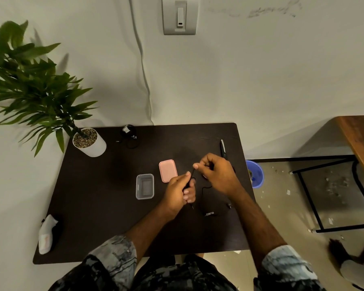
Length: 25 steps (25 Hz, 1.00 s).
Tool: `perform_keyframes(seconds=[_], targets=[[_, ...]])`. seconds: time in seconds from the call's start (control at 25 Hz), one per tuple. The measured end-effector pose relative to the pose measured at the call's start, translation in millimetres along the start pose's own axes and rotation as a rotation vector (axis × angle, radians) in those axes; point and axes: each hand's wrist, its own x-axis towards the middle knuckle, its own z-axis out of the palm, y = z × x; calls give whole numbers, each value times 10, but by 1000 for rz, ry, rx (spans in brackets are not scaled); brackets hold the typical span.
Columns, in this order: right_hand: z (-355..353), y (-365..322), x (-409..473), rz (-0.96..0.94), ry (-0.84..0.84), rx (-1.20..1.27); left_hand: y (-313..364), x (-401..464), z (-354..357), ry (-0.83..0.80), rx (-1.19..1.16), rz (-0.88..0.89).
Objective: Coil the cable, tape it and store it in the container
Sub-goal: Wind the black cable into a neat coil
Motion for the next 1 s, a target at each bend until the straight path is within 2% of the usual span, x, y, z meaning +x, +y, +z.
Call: perform_keyframes(seconds=[0.08, 0.12, 0.16, 0.2, 0.28, 0.36, 0.44, 0.52, 0.6, 0.68, 0.76, 0.8, 0.88, 0.96, 1.0], targets=[[219, 186, -96, 162, -68, 209, 145, 18, 139, 16, -278, -19], [335, 235, -194, 247, -163, 256, 223, 42, 176, 69, -367, 25], [409, 246, -313, 283, -280, 201, 283, 93, 171, 149, -361, 99], [431, 195, -429, 249, -411, 91, 327, 141, 131, 246, -246, 190], [353, 15, -559, 114, -565, -108, 329, 212, -52, 396, 227, 371], [162, -233, -556, 21, -532, -82, 238, 196, -231, 354, 672, 453], [-54, -386, -440, -16, -358, 63, 91, 110, -303, 174, 809, 405], [-222, -336, -219, -29, -116, 116, -21, -18, -195, 50, 630, 282], [-213, -144, -62, 52, 22, 149, -75, -89, 27, 7, 320, 217], [-34, 73, -29, 119, -2, 175, -50, -82, 259, 3, 63, 236], [236, 187, -182, 177, -193, 157, 45, 11, 326, 134, 28, 309], [320, 190, -280, 203, -310, 119, 90, 81, 273, 226, 136, 368], [343, 80, -414, 216, -483, 40, 146, 168, 43, 331, 561, 497], [207, -71, -417, 158, -531, 53, 116, 158, -167, 303, 951, 508], [113, -130, -371, 122, -505, 60, 67, 136, -236, 243, 1036, 470]])
